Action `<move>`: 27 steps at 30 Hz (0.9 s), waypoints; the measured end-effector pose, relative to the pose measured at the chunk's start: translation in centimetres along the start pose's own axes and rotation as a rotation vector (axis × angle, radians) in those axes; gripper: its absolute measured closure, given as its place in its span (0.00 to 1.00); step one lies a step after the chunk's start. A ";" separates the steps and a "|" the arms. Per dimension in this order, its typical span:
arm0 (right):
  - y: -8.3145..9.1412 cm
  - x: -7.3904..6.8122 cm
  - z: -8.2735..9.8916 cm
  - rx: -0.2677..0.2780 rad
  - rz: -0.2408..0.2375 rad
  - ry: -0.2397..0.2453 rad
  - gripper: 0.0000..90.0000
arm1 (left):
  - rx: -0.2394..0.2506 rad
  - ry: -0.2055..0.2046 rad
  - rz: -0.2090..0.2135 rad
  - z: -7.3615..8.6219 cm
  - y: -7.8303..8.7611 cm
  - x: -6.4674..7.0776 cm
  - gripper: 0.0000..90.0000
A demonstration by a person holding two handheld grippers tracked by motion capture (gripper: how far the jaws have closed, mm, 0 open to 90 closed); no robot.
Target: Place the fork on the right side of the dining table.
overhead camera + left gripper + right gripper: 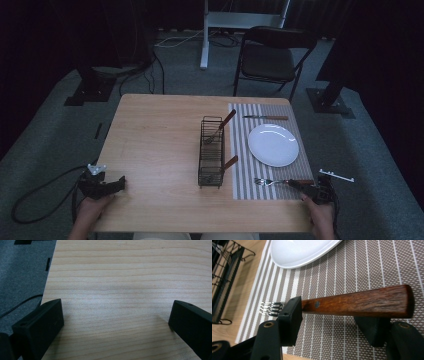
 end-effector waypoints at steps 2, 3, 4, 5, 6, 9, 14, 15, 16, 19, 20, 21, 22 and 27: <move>0.0 0.0 0.0 -0.008 0.001 0.007 0.44 | 0.000 0.000 0.000 0.0 0.0 0.0 0.00; 0.0 0.0 0.0 -0.010 0.014 0.019 0.44 | 0.000 0.000 0.000 0.0 0.0 0.0 0.00; 0.0 0.0 -0.1 -0.010 0.031 0.027 0.44 | 0.000 0.000 0.000 0.0 0.0 0.0 0.00; 0.0 0.1 -0.1 -0.009 0.048 0.035 0.44 | 0.000 0.000 0.000 0.0 0.0 0.0 0.00; 0.0 0.0 -0.1 -0.009 0.053 0.036 0.44 | 0.000 0.000 0.000 0.0 0.0 0.0 0.00; -0.1 -0.1 -0.1 -0.009 0.074 0.050 0.43 | 0.000 0.001 -0.001 0.0 0.0 0.0 0.00; 0.0 -0.1 0.1 0.025 0.068 0.044 0.41 | 0.000 0.001 -0.001 0.0 0.0 0.0 0.00; 0.0 -0.2 0.3 0.028 0.067 0.051 0.38 | 0.000 0.001 -0.001 0.0 0.0 0.0 0.00; 0.0 -0.3 0.3 0.032 0.060 0.062 0.34 | 0.000 0.001 -0.001 0.0 0.0 0.0 0.00; -0.1 -0.4 0.5 0.042 0.065 0.071 0.31 | 0.000 0.001 -0.001 0.0 0.0 0.0 0.00; -0.1 -0.5 0.5 0.054 0.071 0.076 0.28 | 0.000 0.001 -0.001 0.0 0.0 0.0 0.00; -0.2 -0.7 0.7 0.064 0.085 0.101 0.24 | 0.000 0.001 -0.001 0.0 0.0 0.0 0.00; -0.4 -0.8 0.8 0.070 0.102 0.126 0.22 | 0.000 0.001 -0.001 0.0 0.0 0.0 0.00; -0.9 -1.4 1.4 0.108 0.166 0.186 0.15 | 0.000 0.001 -0.001 0.0 0.0 0.0 0.00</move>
Point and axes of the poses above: each handheld gripper's, and its own axes: y roughly backward along the jaws, z roughly out of its underside, x roughly to its right, the point moved 8 cm from there along -y, roughly forward along the jaws, and after that the axes turned 1 degree about -y, right-handed, at the moved point
